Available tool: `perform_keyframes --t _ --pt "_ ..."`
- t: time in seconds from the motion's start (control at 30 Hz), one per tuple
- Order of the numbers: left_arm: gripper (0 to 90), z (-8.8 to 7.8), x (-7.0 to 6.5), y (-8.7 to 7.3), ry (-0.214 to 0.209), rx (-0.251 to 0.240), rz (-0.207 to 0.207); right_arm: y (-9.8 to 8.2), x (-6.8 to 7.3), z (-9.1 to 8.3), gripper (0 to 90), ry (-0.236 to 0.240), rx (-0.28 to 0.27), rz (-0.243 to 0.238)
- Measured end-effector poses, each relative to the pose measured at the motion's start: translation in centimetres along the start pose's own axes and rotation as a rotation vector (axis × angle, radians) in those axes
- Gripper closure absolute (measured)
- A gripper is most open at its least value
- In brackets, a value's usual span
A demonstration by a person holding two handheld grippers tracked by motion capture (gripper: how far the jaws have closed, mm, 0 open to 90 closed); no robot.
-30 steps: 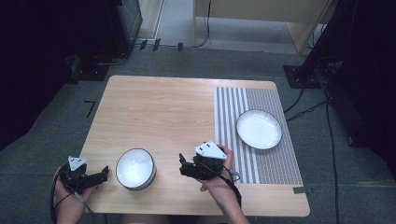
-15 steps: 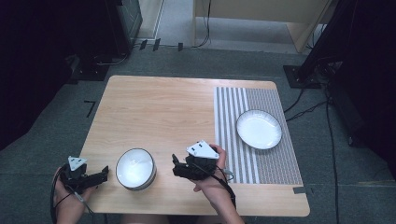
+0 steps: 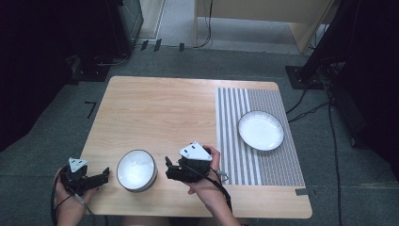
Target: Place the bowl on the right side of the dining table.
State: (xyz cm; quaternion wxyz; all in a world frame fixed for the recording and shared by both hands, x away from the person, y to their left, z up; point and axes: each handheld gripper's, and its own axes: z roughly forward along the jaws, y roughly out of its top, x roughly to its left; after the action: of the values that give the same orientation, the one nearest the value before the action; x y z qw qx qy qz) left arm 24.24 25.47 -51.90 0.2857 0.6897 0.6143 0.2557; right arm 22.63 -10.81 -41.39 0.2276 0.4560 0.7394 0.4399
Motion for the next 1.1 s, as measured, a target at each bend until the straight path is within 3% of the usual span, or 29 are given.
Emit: perform_keyframes --t 1.0,1.1 --pt "0.0 0.0 0.0 0.0 0.000 0.000 0.000 0.7 3.7 1.3 11.5 0.077 -0.007 -0.026" --pt "0.0 0.0 0.0 0.0 0.000 0.000 0.000 0.6 4.1 1.6 15.5 0.071 -0.002 -0.024"
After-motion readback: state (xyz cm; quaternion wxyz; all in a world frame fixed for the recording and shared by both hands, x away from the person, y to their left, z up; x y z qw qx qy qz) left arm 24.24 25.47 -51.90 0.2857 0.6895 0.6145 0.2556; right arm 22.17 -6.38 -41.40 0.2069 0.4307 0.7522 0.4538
